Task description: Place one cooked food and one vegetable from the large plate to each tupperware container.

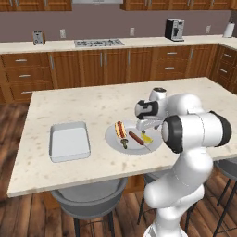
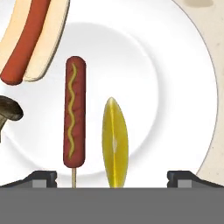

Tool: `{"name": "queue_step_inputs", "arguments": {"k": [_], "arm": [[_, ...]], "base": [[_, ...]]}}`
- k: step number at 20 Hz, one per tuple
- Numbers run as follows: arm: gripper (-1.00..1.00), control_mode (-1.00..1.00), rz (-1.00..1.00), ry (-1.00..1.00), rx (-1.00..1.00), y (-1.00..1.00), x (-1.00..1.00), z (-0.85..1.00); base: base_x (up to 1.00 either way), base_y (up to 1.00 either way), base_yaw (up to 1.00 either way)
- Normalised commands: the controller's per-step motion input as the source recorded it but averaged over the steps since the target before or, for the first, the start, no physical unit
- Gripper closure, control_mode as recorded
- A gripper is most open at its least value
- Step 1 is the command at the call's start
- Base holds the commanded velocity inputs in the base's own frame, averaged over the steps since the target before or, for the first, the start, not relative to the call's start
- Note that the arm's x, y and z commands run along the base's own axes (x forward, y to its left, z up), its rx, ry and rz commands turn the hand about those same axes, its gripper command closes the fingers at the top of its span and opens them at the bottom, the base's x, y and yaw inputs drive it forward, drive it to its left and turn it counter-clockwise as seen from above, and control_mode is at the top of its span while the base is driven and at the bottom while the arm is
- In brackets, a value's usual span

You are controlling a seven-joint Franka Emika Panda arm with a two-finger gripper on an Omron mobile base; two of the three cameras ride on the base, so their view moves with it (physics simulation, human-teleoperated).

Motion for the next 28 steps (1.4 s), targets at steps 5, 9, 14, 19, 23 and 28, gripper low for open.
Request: {"name": "queue_step_inputs", "arguments": {"k": [5,9,14,19,23,28], "arm": [[-1.0,-1.0,0.02,0.03,0.0,-0.04,-0.01,-0.47],[-1.0,-1.0,0.01,0.02,0.0,-0.23,0.05,-0.43],[-1.0,-1.0,0.0,0.0,0.0,-0.19,0.07,-0.31],[-1.0,-1.0,0.0,0.0,0.0,0.0,0.0,-0.17],[-1.0,-1.0,0.0,0.0,0.0,0.0,0.03,-0.01],[1.0,-1.0,0.0,0.0,0.0,0.0,0.06,0.0]], "base": [[0.0,0.0,0.0],[0.0,0.0,0.0],[0.0,0.0,0.0],[0.0,0.0,0.0],[0.0,0.0,0.0],[0.0,0.0,0.0]]}}
